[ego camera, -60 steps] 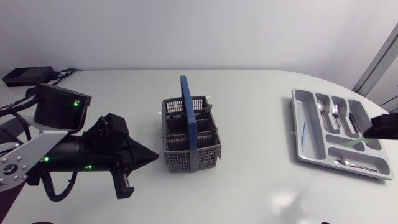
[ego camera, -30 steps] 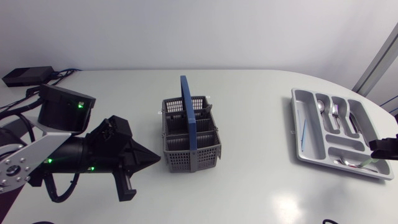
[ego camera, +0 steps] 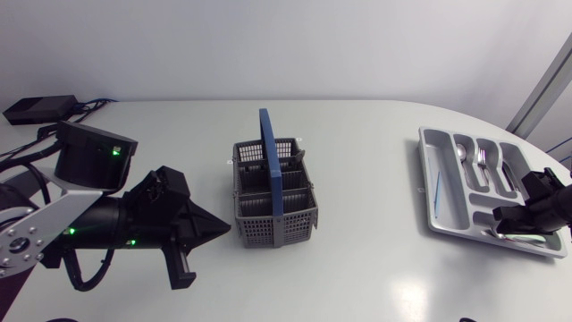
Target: Sort the cutlery from the basket into the organizer compartments.
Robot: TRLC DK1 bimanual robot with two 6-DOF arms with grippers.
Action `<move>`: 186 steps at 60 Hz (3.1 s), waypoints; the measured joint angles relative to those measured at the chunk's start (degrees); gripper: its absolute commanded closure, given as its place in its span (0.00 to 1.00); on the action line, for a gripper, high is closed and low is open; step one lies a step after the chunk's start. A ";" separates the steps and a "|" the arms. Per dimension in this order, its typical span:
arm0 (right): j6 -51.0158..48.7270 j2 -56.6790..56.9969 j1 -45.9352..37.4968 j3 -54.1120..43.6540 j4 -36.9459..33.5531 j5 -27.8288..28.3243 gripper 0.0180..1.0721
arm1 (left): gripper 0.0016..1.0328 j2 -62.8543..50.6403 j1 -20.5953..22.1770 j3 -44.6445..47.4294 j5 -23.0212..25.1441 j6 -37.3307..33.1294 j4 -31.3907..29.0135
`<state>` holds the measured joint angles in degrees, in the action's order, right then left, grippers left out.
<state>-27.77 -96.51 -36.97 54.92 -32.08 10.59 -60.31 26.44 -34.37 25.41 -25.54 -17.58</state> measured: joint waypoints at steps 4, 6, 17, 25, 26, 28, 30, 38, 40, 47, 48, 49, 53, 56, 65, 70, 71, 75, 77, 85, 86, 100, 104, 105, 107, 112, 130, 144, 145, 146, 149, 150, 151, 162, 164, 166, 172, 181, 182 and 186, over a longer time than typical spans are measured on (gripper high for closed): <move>0.79 -0.92 0.17 1.03 0.63 -0.09 0.36 | 0.95 0.00 0.00 0.00 -0.02 0.02 -0.15; 1.01 -0.81 0.17 1.44 0.63 -0.20 0.32 | 0.95 0.00 0.00 0.00 -0.02 0.00 -0.17; 1.22 6.45 0.90 1.84 0.39 -0.24 0.18 | 0.95 0.02 0.00 0.00 -0.04 0.00 -0.57; 1.64 15.87 3.56 2.23 -2.91 0.92 0.17 | 0.95 0.02 0.00 0.00 -0.04 0.00 -0.68; 1.68 16.81 4.07 2.36 -3.74 1.81 0.17 | 0.95 0.04 0.00 0.00 -0.04 0.00 -0.79; 1.86 19.08 5.14 2.40 -4.57 3.45 0.17 | 0.95 0.07 0.00 0.00 -0.09 0.02 -1.03; 1.88 21.07 6.62 2.40 -5.25 4.70 0.17 | 0.95 0.15 0.00 0.00 -0.24 0.02 -1.27; 3.85 26.71 17.22 2.40 -5.92 7.17 0.17 | 0.95 0.44 0.00 0.00 -0.26 0.02 -2.05; 4.94 27.06 20.37 2.40 -5.79 7.26 0.17 | 0.95 0.44 0.00 0.00 -0.26 0.02 -2.10; 9.18 25.97 29.75 2.45 -2.19 8.15 0.17 | 0.95 0.44 0.00 0.00 -0.31 0.02 -2.10; 9.79 25.55 30.80 2.56 -1.70 8.59 0.17 | 0.95 0.44 0.00 0.00 -0.42 0.02 -2.10; 10.38 24.92 31.95 2.78 -1.18 9.07 0.17 | 0.95 0.44 0.00 0.00 -0.42 0.02 -2.12; 12.68 21.75 35.47 4.17 0.09 10.91 0.17 | 0.95 0.44 0.04 0.00 -0.42 0.02 -2.12; 14.08 18.91 37.64 5.64 0.98 12.02 0.17 | 0.95 0.44 0.31 0.00 -0.44 0.02 -2.12; 17.57 9.73 44.41 9.94 3.15 13.66 0.17 | 0.95 0.44 1.42 0.00 -0.57 0.02 -2.12; 19.06 4.98 48.11 11.10 4.07 13.38 0.17 | 0.95 0.44 2.16 0.00 -0.74 0.00 -2.10; 19.26 4.11 48.65 11.28 4.07 13.22 0.17 | 0.95 0.44 2.32 0.00 -0.87 0.02 -2.12; 20.20 0.37 50.58 11.80 4.07 12.90 0.18 | 0.95 0.44 2.91 0.00 -0.90 0.00 -2.14; 20.35 -0.90 51.01 11.87 4.07 12.92 0.23 | 0.95 0.44 3.08 0.00 -0.94 0.02 -2.12; 21.27 -3.08 51.52 12.00 4.96 12.74 0.52 | 0.95 0.44 3.32 0.00 -1.33 0.02 -2.12; 21.42 -3.10 51.52 12.17 5.20 12.74 0.56 | 0.95 0.44 3.32 0.00 -1.36 0.02 -2.12; 22.73 -9.33 50.93 23.34 6.97 13.40 0.93 | 0.96 0.28 5.49 0.59 -2.38 0.04 -2.05; 23.26 -13.60 50.69 28.55 6.91 13.68 0.94 | 0.96 -0.26 5.77 0.59 -2.43 0.04 -1.88; 23.39 -14.62 50.69 29.73 6.86 13.66 0.94 | 0.96 -0.55 5.86 0.59 -2.45 0.04 -1.81; 23.61 -16.70 50.69 32.02 6.80 13.68 0.94 | 0.96 -0.96 5.90 0.61 -2.78 0.04 -1.55; 24.28 -21.77 50.82 37.70 6.34 13.86 0.94 | 0.96 -2.03 5.88 0.66 -3.04 0.02 -1.36; 25.94 -28.11 53.07 47.65 1.86 17.18 0.94 | 0.95 -3.30 5.84 1.05 -3.04 0.02 0.28; 26.10 -25.77 56.22 40.74 0.26 18.62 0.94 | 0.95 -3.48 3.89 1.44 -3.04 0.02 0.35; 26.10 -25.33 56.57 39.80 0.11 18.67 0.94 | 0.95 -3.48 3.72 1.49 -3.04 0.02 0.33; 26.10 -24.94 56.83 38.99 0.07 18.73 0.94 | 0.95 -3.48 3.50 1.57 -3.04 0.02 0.35; 26.10 -23.34 57.75 36.26 0.11 18.67 0.94 | 0.95 -3.32 3.02 1.84 -3.08 0.02 0.33; 26.10 -22.82 58.07 35.36 0.15 18.56 0.94 | 0.95 -3.26 2.84 1.90 -3.06 0.02 0.31; 26.10 -22.18 58.42 34.51 0.11 18.60 0.94 | 0.95 -3.19 2.73 1.97 -3.08 0.02 0.31; 26.36 -13.22 62.34 25.00 0.11 19.04 0.94 | 0.95 -1.42 -0.81 2.62 -3.13 -0.28 -0.44; 26.53 -11.72 63.04 23.78 0.11 19.06 0.94 | 0.95 -0.98 -1.53 2.67 -3.26 -0.50 -0.68; 26.77 -10.29 63.63 22.62 0.09 19.10 0.94 | 0.95 -0.55 -2.14 2.82 -3.26 -0.70 -0.81; 27.61 -6.21 65.11 19.41 0.07 19.30 0.94 | 0.95 0.94 -4.02 3.50 -3.23 -1.90 -1.66; 27.80 -2.69 65.24 17.16 0.07 19.23 0.94 | 0.95 2.34 -7.98 4.55 -2.23 -3.69 -3.08; 27.80 -2.69 64.98 17.29 0.15 19.23 0.94 | 0.95 2.45 -8.37 4.61 -2.08 -3.82 -3.19; 27.80 -3.39 63.52 18.60 0.17 19.23 0.94 | 0.95 2.93 -9.46 4.87 -1.73 -4.37 -3.48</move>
<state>0.03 -99.90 26.55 73.52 -31.90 29.82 -57.39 16.97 -29.50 23.68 -29.91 -21.06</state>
